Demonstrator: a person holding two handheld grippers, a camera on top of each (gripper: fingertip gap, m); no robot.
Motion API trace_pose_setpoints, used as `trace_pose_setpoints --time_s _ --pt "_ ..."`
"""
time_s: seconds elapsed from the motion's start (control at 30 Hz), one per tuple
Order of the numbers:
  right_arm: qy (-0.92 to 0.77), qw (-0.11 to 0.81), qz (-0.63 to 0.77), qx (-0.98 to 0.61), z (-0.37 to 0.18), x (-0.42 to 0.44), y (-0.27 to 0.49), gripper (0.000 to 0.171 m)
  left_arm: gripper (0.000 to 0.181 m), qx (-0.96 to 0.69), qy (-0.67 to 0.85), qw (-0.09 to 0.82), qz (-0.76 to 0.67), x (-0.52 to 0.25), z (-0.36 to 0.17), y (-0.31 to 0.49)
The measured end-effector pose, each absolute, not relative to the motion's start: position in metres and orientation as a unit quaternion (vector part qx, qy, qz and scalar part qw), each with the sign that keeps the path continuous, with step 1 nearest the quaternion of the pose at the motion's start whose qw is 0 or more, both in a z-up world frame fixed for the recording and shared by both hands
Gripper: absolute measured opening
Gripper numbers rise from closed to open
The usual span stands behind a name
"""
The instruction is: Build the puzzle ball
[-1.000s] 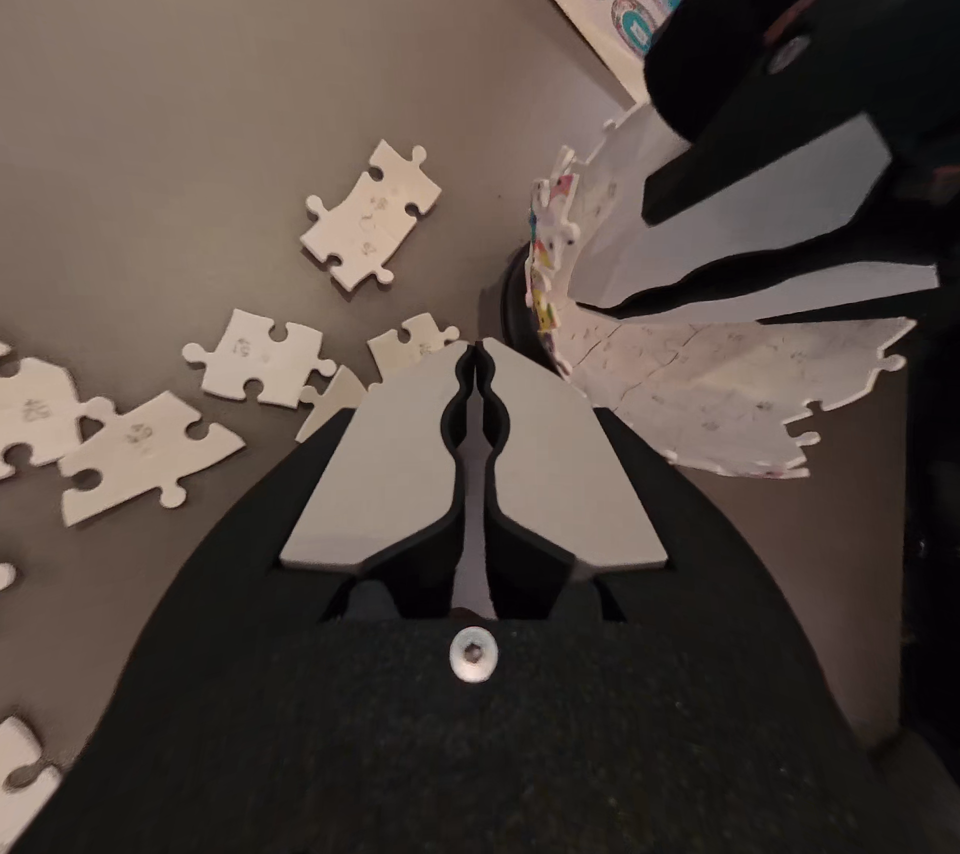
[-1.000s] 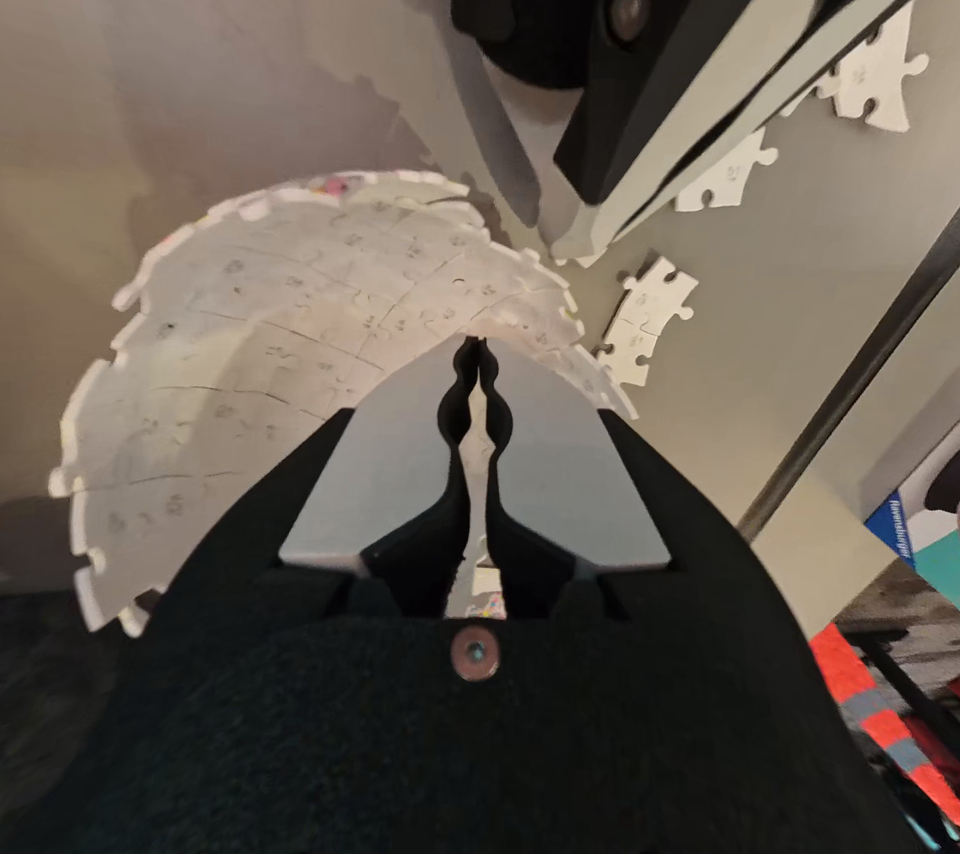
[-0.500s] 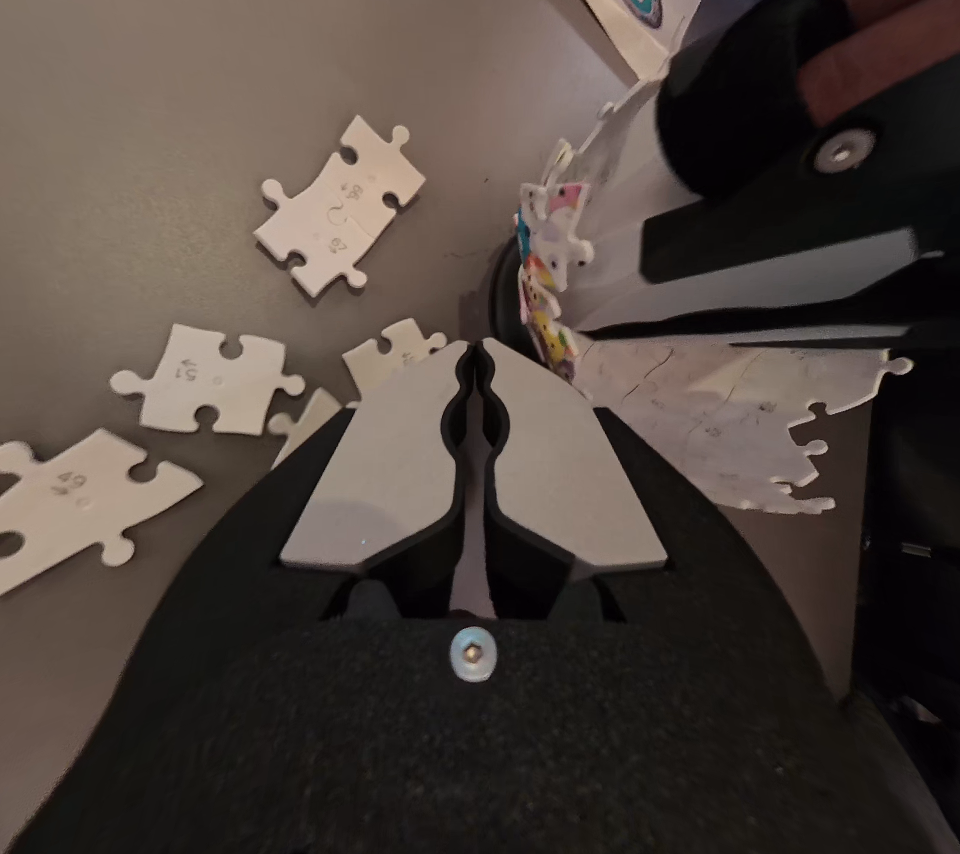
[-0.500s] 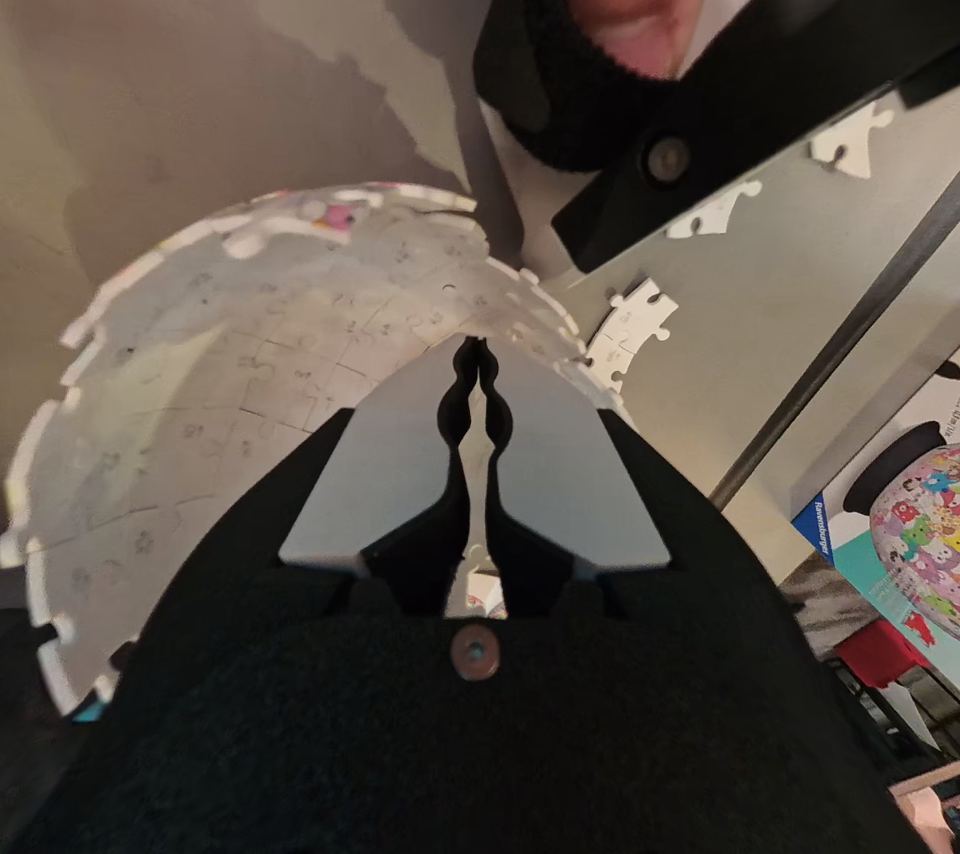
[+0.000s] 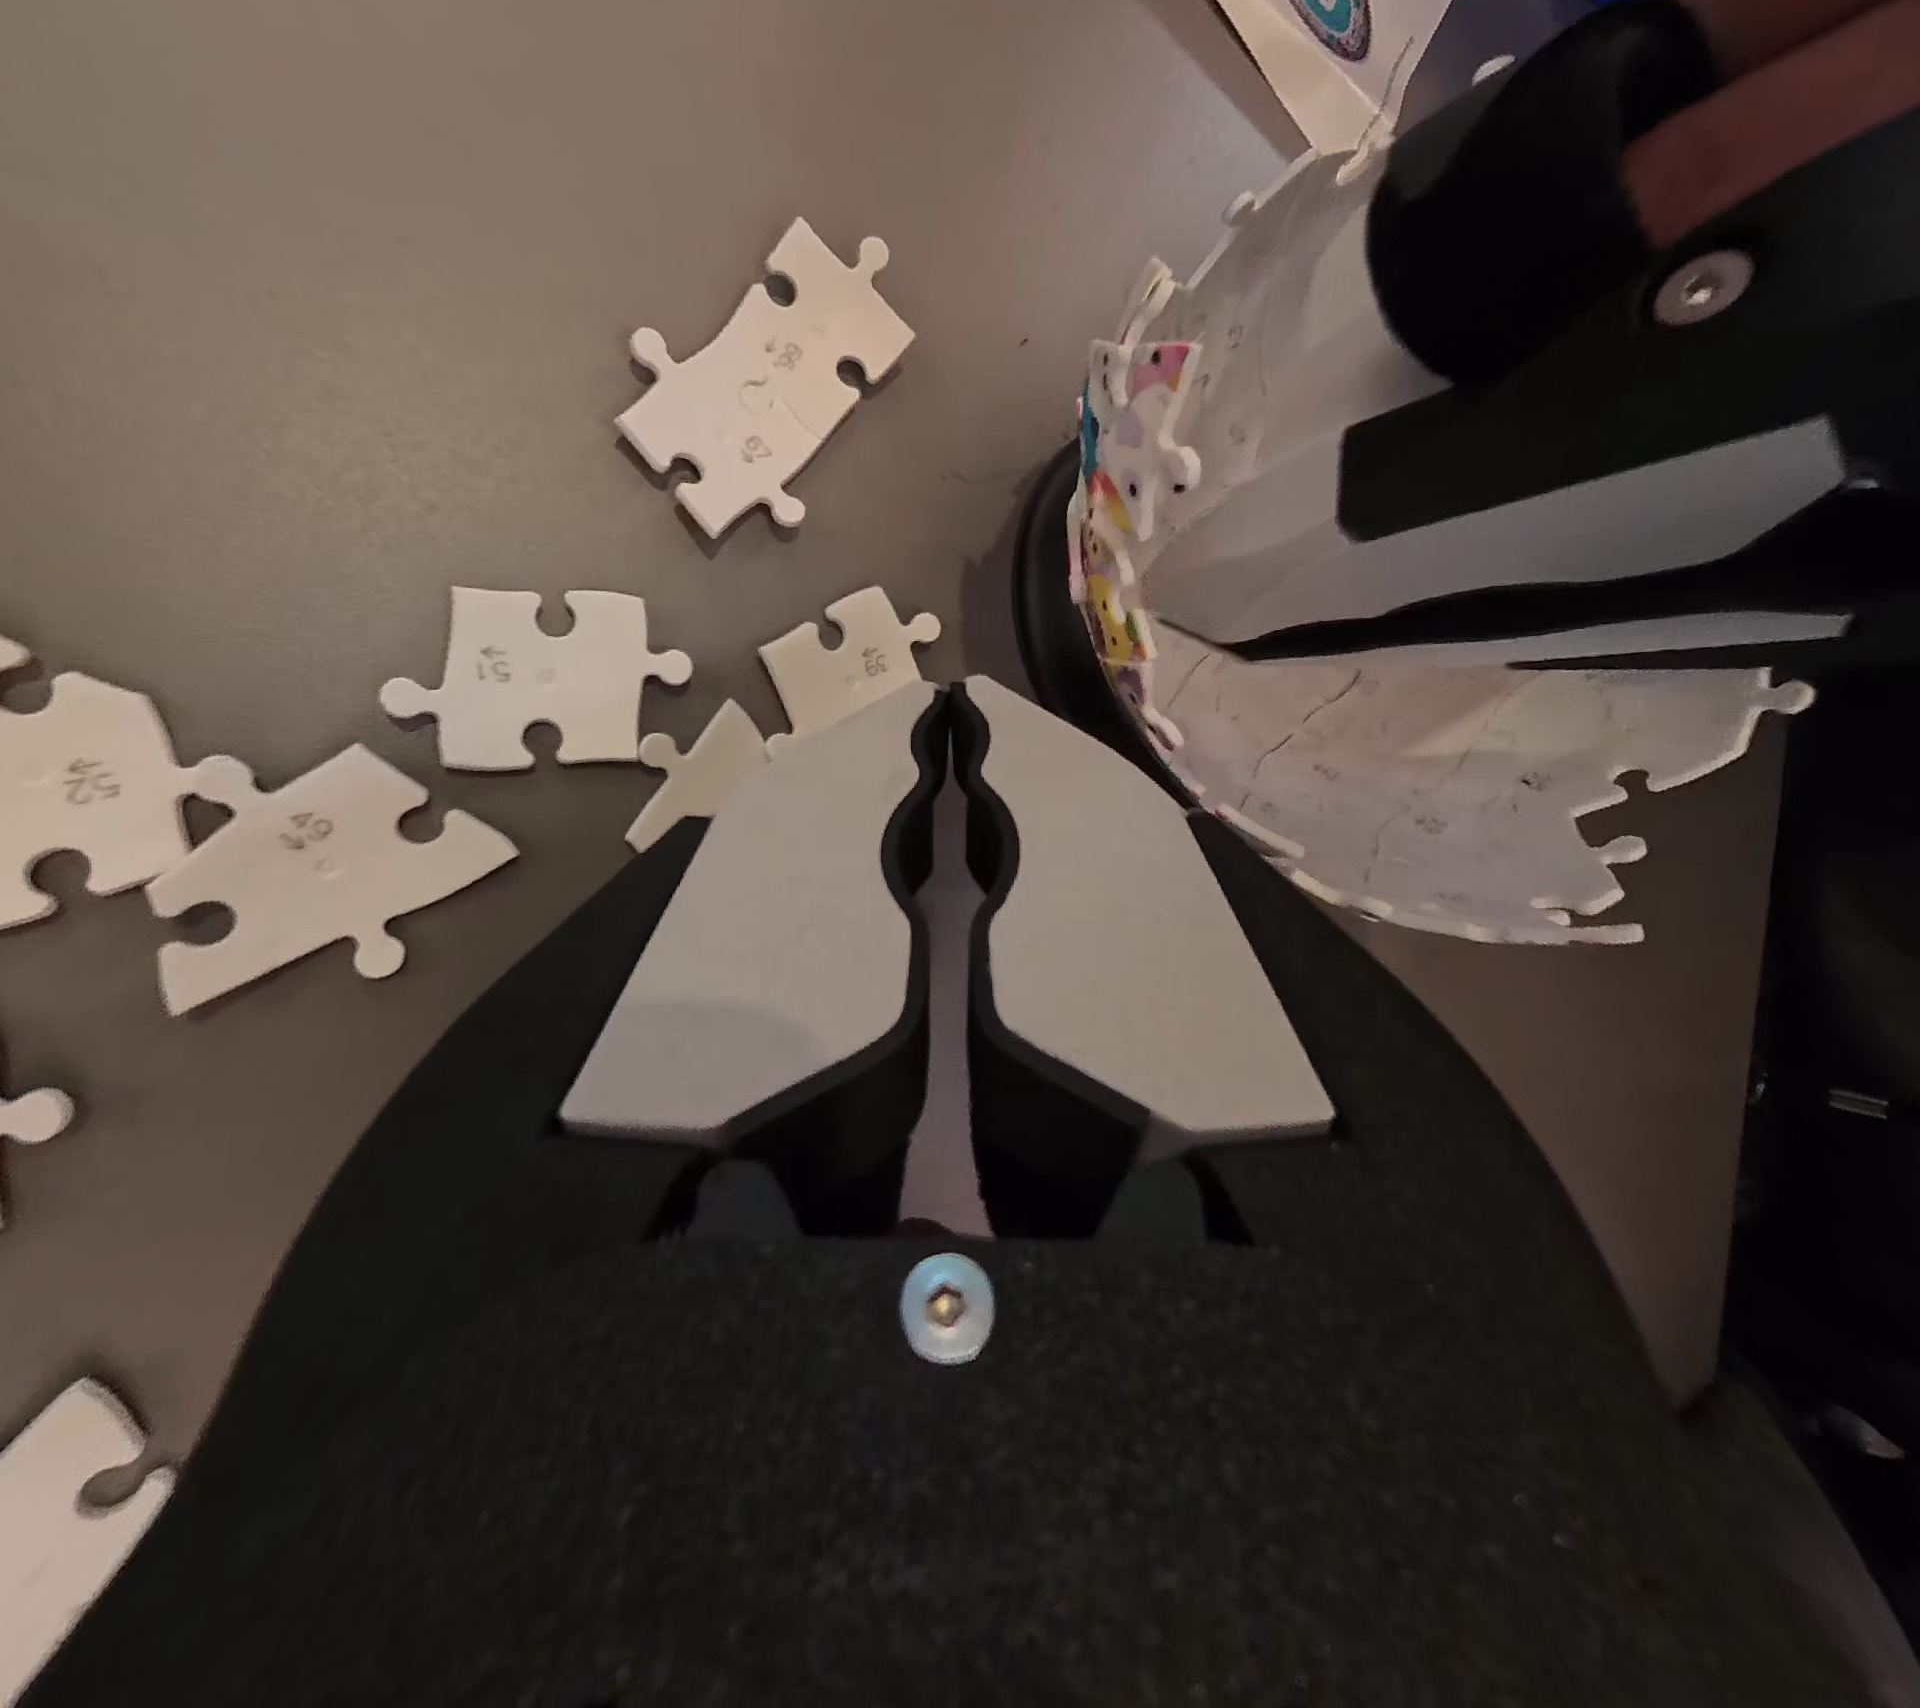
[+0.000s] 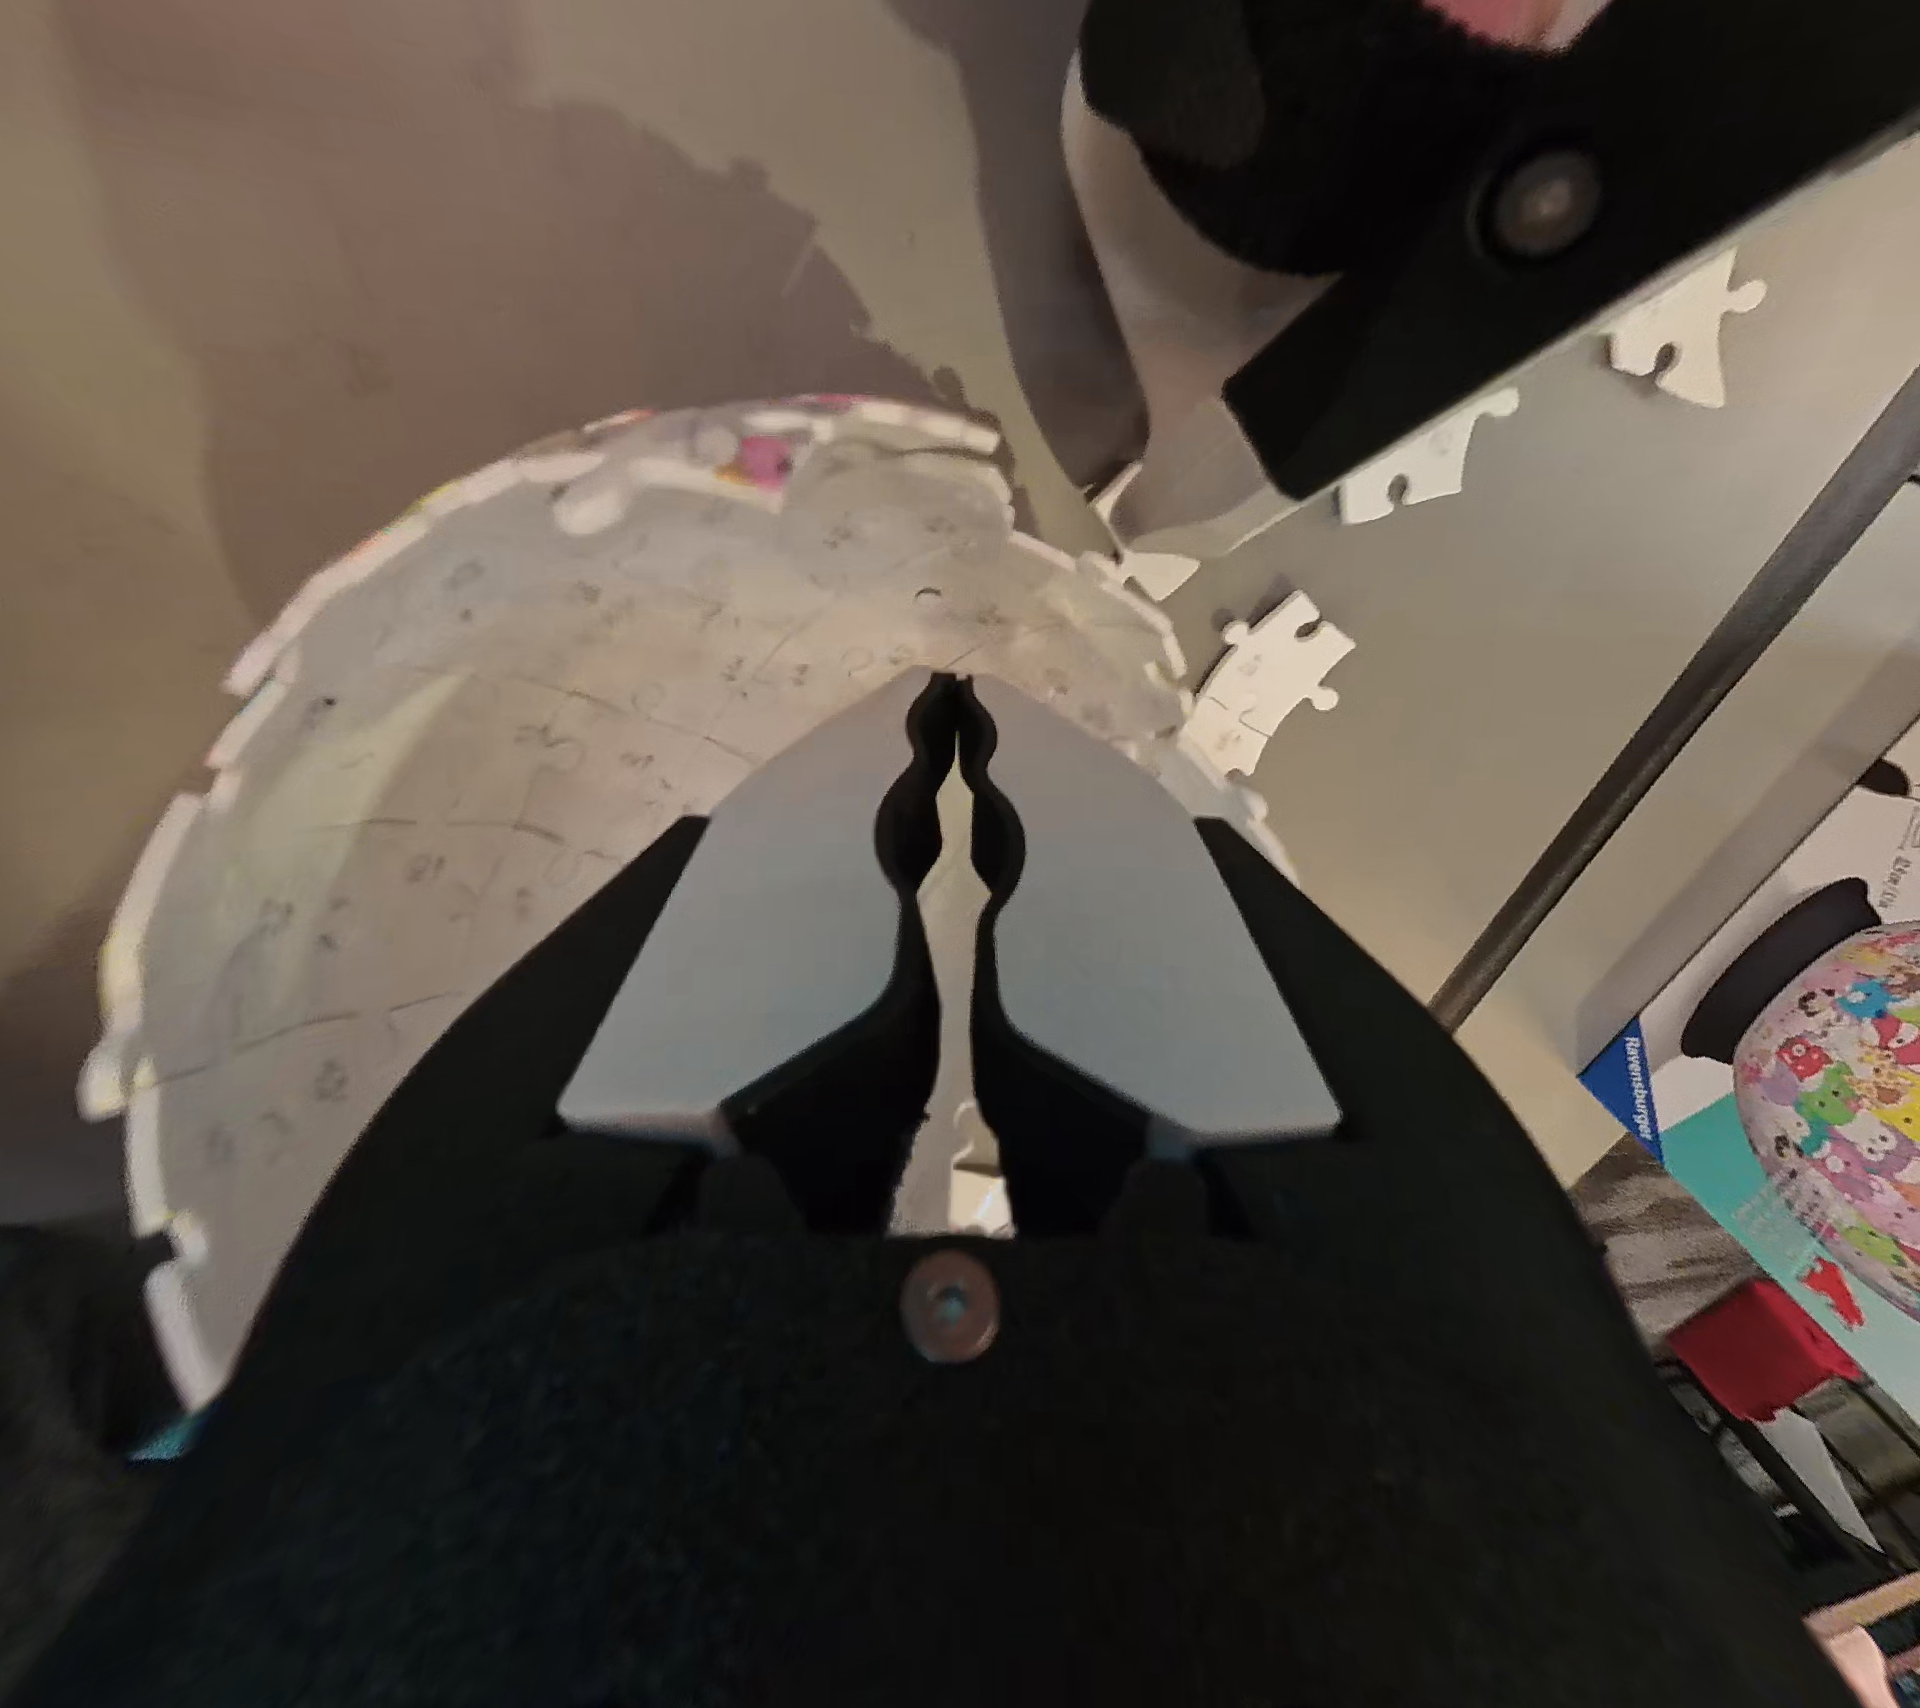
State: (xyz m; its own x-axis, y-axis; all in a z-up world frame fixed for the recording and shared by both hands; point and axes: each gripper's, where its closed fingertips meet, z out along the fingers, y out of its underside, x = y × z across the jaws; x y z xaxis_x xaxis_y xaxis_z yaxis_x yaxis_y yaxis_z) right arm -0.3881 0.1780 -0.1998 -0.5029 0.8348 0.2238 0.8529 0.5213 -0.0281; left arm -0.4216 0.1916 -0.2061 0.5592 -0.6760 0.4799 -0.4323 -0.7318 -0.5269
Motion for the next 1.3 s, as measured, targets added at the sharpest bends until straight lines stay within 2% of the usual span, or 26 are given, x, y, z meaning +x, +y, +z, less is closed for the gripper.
trace_pose_setpoints --time_s 0.3,0.47,0.67,0.93,1.17,1.3 --pt "-0.863 0.114 -0.028 -0.492 -0.192 -0.39 0.177 0.0 0.0 -0.865 0.324 0.174 -0.341 -0.42 -0.208 0.19" --pt "-0.871 0.112 -0.046 -0.476 -0.206 -0.396 0.179 0.0 0.0 -0.865 0.326 0.169 -0.341 -0.419 -0.21 0.19" --pt "-0.865 0.113 -0.003 -0.489 -0.189 -0.393 0.172 0.0 0.0 -0.865 0.33 0.161 -0.342 -0.418 -0.212 0.187" --pt "-0.872 0.099 -0.026 -0.478 -0.208 -0.399 0.173 0.0 0.0 -0.868 0.329 0.156 -0.339 -0.421 -0.215 0.186" --pt "-0.863 0.126 -0.031 -0.487 -0.185 -0.393 0.182 0.0 0.0 -0.867 0.329 0.156 -0.34 -0.422 -0.214 0.186" --pt "-0.867 0.107 -0.028 -0.485 -0.194 -0.397 0.179 0.0 0.0 -0.868 0.328 0.153 -0.34 -0.422 -0.215 0.186"
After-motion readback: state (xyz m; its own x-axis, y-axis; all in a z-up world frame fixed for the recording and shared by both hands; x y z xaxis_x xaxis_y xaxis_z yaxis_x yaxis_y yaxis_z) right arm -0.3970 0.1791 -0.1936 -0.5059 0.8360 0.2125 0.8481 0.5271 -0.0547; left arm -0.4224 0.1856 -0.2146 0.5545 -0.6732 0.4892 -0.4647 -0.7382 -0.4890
